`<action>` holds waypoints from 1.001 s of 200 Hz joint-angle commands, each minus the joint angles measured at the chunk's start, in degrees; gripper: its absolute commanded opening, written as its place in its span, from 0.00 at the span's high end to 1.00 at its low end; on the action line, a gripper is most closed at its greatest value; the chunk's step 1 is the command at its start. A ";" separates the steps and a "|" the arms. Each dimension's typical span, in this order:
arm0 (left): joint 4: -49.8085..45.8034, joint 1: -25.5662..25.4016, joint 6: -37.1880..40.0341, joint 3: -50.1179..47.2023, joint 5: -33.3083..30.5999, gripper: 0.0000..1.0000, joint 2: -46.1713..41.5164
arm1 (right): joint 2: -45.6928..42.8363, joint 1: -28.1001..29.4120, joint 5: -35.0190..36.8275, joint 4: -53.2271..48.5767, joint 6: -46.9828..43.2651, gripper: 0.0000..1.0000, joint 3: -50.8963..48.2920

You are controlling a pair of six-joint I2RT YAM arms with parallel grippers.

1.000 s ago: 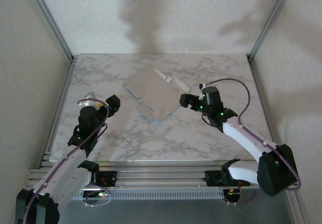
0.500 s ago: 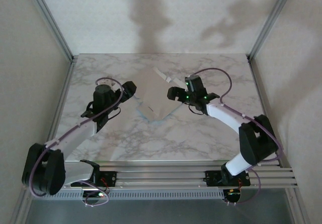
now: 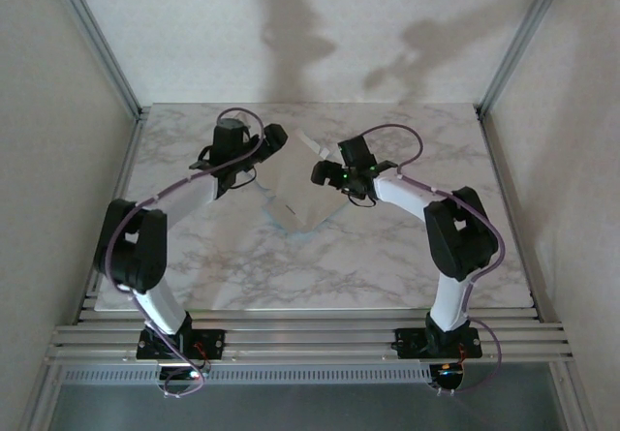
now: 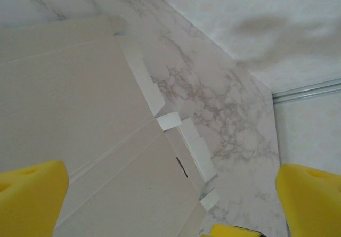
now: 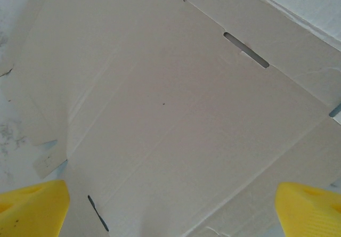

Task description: Fold the paper box

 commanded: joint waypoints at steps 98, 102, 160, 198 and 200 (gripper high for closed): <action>-14.30 -0.67 1.31 20.47 0.43 0.01 20.11 | 8.78 -0.41 0.14 -3.02 -0.38 0.01 8.72; -14.34 -0.67 1.69 20.93 0.42 0.01 20.52 | 8.91 -0.41 0.09 -3.02 -0.48 0.01 8.92; -17.99 -0.54 5.06 31.14 1.47 0.01 28.81 | 9.62 -0.43 -0.73 -0.96 0.59 0.01 7.29; -19.52 -0.16 5.06 33.81 0.47 0.01 31.46 | 11.34 -0.48 -0.44 -1.87 0.03 0.01 8.21; -19.44 -0.08 5.06 33.80 0.45 0.01 31.60 | 11.39 -0.48 -0.45 -1.84 0.08 0.01 8.13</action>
